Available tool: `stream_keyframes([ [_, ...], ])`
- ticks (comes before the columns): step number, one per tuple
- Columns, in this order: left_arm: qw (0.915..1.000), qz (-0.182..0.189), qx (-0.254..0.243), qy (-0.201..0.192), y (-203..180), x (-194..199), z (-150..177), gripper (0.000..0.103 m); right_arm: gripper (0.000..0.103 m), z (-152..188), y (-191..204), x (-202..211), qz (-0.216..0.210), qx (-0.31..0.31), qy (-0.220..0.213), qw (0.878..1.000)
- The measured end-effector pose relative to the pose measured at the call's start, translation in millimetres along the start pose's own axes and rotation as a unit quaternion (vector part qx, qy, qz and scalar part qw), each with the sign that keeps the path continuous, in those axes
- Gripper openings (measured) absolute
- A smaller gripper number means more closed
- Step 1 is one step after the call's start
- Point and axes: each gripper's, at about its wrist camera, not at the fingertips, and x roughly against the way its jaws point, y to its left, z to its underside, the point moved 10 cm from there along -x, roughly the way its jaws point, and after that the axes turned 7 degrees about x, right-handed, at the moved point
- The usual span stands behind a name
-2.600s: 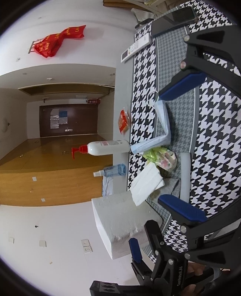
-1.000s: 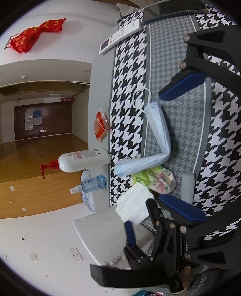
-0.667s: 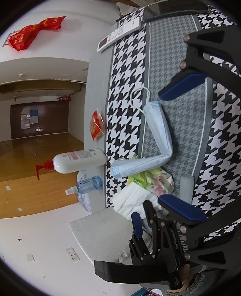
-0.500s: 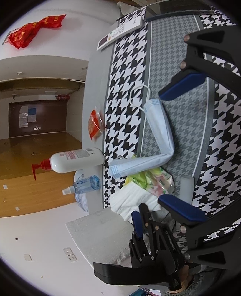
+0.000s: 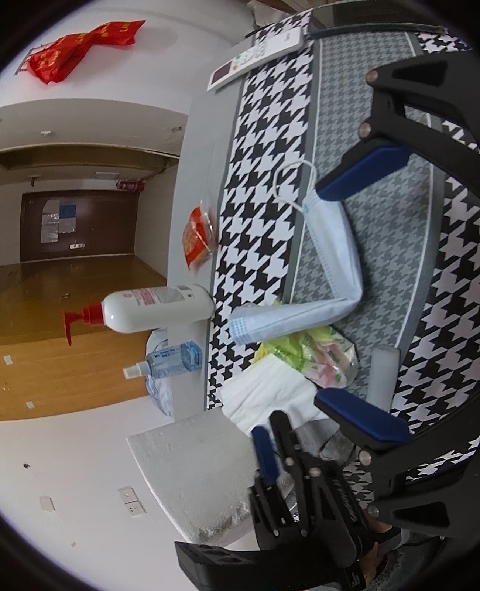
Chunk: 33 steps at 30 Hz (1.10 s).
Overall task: Organize soft objects
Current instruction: 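Close the left gripper on the folded white cloth, then grasp the blue face mask with the right gripper while the left gripper lifts the white cloth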
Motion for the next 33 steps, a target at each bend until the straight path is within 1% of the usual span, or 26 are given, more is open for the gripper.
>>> stream_keyframes([
  [1,1.0000,0.002,0.003,-0.002,1.0,0.7,-0.9,0.053,0.101,-0.2,1.9,-0.9,-0.003,0.004,0.000,1.000],
  [3,0.9999,0.004,0.009,-0.002,2.7,0.7,-2.1,0.055,0.088,-0.6,5.8,-2.4,-0.008,0.013,0.002,1.000],
  [4,1.0000,0.002,0.009,-0.002,2.9,0.3,-2.2,0.060,0.085,0.1,7.2,-3.8,-0.011,0.016,0.005,1.000],
  [5,1.0000,0.001,0.009,-0.002,2.8,-0.1,-2.2,0.065,0.079,1.2,7.9,-4.6,-0.012,0.018,0.007,1.000],
  [6,1.0000,0.000,0.009,-0.002,2.9,-0.4,-1.8,0.067,0.074,2.7,8.9,-6.4,-0.016,0.020,0.010,1.000],
  [7,1.0000,0.000,0.008,-0.001,2.7,-1.0,-1.5,0.070,0.072,4.3,9.2,-7.7,-0.017,0.021,0.014,1.000],
  [10,1.0000,-0.002,0.006,0.003,2.5,-2.5,-0.2,0.073,0.061,7.5,9.3,-10.9,-0.012,0.027,0.020,0.999],
  [12,1.0000,0.001,0.006,0.007,1.5,-3.6,1.2,0.078,0.049,9.0,9.9,-12.9,-0.012,0.030,0.023,0.999],
  [13,1.0000,0.001,0.005,0.008,1.1,-4.0,2.1,0.080,0.046,10.0,9.3,-14.9,-0.009,0.033,0.025,0.999],
  [15,1.0000,0.001,-0.003,0.008,-1.5,-4.7,3.5,0.080,0.039,13.6,8.1,-19.9,-0.010,0.033,0.034,0.999],
  [16,0.9999,0.002,-0.005,0.009,-2.4,-5.3,4.3,0.081,0.034,15.4,7.5,-21.8,-0.012,0.029,0.036,0.999],
  [17,0.9999,0.002,-0.007,0.012,-3.0,-6.6,5.3,0.081,0.024,16.5,6.7,-22.5,-0.015,0.025,0.037,0.999],
  [18,0.9999,0.003,-0.006,0.016,-2.6,-8.5,6.5,0.081,0.015,16.9,6.1,-22.3,-0.019,0.021,0.036,0.999],
  [21,0.9997,-0.003,-0.002,0.026,0.4,-13.2,9.3,0.081,0.012,14.1,5.9,-13.7,-0.040,0.009,0.016,0.999],
  [25,0.9993,-0.005,-0.001,0.036,1.9,-18.6,12.4,0.081,0.012,12.4,6.0,-8.3,-0.060,-0.003,0.006,0.998],
  [30,0.9981,-0.005,0.008,0.061,6.5,-25.5,18.3,0.081,0.012,13.0,5.3,-7.2,-0.081,-0.020,0.000,0.997],
  [31,0.9976,-0.008,0.009,0.069,8.0,-27.6,20.6,0.076,0.012,13.2,4.9,-7.1,-0.085,-0.023,-0.001,0.996],
  [32,0.9972,-0.007,0.010,0.073,8.3,-28.3,22.1,0.069,0.012,12.8,4.0,-7.1,-0.085,-0.025,-0.002,0.996],
  [33,0.9970,-0.006,0.011,0.077,8.0,-29.2,23.1,0.066,0.012,12.6,3.5,-6.4,-0.086,-0.026,-0.004,0.996],
])
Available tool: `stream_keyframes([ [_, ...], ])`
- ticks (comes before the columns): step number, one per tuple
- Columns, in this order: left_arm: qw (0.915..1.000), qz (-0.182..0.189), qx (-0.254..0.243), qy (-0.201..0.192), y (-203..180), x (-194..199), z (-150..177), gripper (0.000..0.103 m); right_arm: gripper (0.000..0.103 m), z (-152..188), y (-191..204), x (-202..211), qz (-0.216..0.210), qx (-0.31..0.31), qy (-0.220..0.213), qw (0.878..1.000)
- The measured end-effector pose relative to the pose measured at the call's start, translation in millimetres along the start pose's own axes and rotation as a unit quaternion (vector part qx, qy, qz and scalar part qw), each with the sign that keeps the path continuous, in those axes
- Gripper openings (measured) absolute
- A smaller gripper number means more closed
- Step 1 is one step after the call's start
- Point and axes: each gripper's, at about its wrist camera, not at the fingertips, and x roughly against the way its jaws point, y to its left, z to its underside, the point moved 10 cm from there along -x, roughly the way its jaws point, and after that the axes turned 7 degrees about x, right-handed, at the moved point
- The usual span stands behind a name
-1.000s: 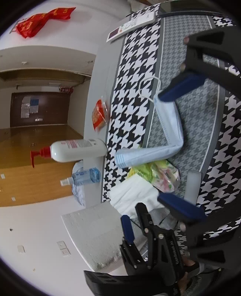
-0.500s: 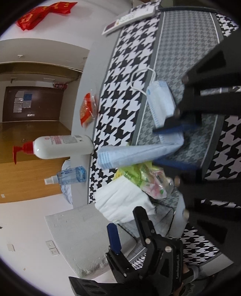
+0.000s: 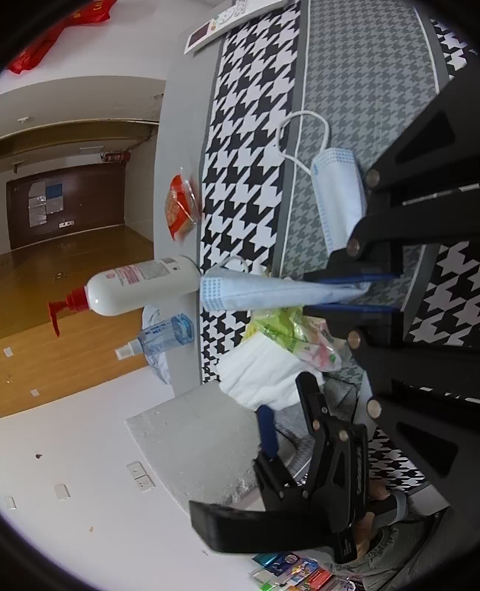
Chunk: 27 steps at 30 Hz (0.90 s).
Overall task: Organize soft objects
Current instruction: 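Grasp the blue face mask with the right gripper while the left gripper lifts the white cloth, then carry the white cloth and blue mask up over the white foam box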
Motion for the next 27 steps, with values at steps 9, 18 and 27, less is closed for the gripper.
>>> stream_keyframes([
  [9,0.9999,0.012,-0.005,-0.002,-4.0,2.6,0.6,0.025,0.013,-1.7,-4.0,3.9,-0.008,-0.018,-0.008,1.000],
  [18,0.9973,0.047,-0.007,-0.056,-15.1,30.0,-11.3,0.019,0.013,-2.1,-6.0,4.6,-0.007,-0.022,-0.010,1.000],
  [27,0.9938,0.064,0.000,-0.091,-14.7,48.8,-18.7,0.006,0.012,-3.0,-4.1,4.3,-0.008,-0.019,-0.013,1.000],
])
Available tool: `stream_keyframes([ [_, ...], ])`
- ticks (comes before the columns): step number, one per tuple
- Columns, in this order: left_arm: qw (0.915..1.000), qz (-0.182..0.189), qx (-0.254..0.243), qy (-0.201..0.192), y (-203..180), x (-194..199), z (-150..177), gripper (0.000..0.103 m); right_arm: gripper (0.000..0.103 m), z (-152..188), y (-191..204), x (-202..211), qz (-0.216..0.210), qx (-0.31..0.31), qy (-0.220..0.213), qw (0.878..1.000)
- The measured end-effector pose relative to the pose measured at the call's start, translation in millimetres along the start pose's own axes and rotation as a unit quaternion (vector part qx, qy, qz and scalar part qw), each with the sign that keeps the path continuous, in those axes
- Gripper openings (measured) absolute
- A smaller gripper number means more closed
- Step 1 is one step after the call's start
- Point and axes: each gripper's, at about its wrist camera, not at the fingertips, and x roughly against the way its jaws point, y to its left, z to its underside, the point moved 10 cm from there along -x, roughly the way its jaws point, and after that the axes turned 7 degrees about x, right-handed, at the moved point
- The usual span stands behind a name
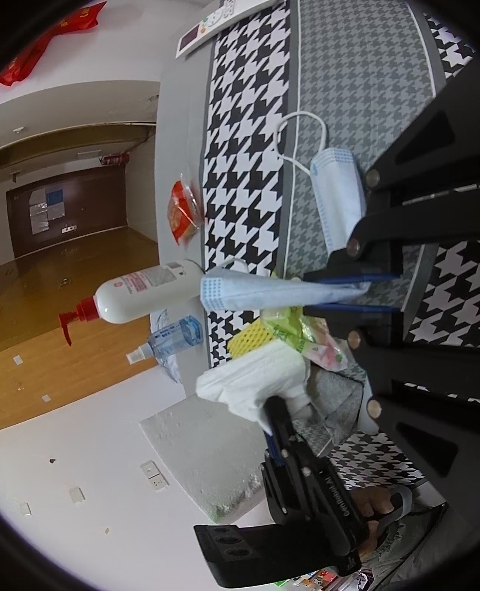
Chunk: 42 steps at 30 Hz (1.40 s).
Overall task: Organize soft objects
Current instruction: 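Carry the white cloth and blue mask up over the white foam box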
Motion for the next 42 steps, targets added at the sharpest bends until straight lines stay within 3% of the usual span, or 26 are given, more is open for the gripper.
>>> stream_keyframes([
  [4,0.9999,0.007,0.008,-0.002,-0.2,3.4,-3.0,0.005,0.012,-0.4,0.3,1.4,0.001,0.001,-0.003,1.000],
  [9,0.9990,0.031,0.012,-0.031,-10.0,19.2,-13.8,0.005,0.012,-6.5,2.4,9.9,-0.003,0.002,-0.022,1.000],
  [14,0.9979,0.030,0.012,-0.057,-12.5,38.8,-23.5,0.005,0.012,-14.2,4.4,22.6,0.004,0.000,-0.039,0.999],
  [42,0.9938,-0.018,0.003,-0.110,-20.8,102.3,-26.7,0.005,0.012,-25.5,43.3,95.1,0.049,0.035,-0.118,0.991],
])
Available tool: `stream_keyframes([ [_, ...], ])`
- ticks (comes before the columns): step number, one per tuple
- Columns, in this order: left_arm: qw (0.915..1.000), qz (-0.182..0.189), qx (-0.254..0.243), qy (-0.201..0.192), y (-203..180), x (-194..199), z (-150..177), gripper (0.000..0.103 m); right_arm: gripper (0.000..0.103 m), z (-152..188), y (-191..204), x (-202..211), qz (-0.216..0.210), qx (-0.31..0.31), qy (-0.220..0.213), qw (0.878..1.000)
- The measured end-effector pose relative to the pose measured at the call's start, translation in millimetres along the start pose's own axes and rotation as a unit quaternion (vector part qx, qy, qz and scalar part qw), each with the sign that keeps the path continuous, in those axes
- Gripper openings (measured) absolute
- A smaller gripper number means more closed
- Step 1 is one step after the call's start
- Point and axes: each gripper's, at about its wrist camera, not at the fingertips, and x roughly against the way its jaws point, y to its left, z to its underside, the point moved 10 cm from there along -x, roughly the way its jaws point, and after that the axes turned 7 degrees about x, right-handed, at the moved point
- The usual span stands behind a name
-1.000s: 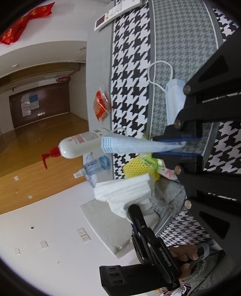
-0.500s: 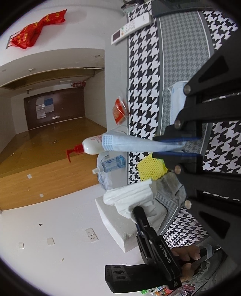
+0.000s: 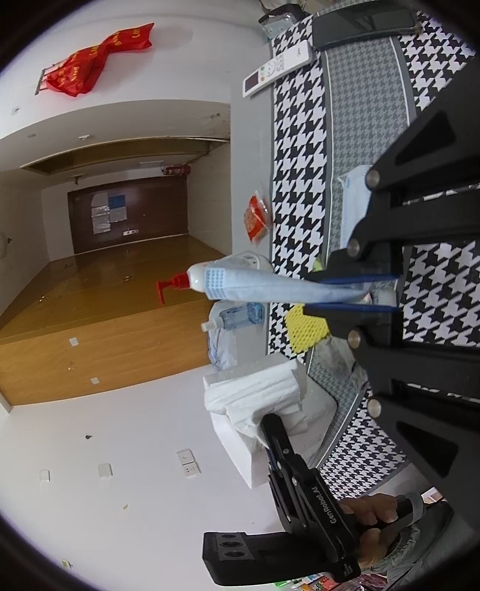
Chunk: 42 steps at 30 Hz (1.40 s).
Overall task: Organize soft objects
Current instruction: 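Carry the white cloth and blue mask up over the white foam box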
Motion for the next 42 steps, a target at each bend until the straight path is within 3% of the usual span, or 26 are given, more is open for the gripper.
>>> stream_keyframes([
  [15,0.9996,-0.010,-0.005,-0.027,8.3,29.0,-13.7,0.005,0.012,-18.6,20.8,12.2,0.033,0.020,-0.023,0.999],
  [42,0.9954,-0.060,0.005,-0.075,44.4,69.4,-47.2,0.005,0.012,-68.2,67.3,1.7,0.008,0.051,-0.060,0.997],
])
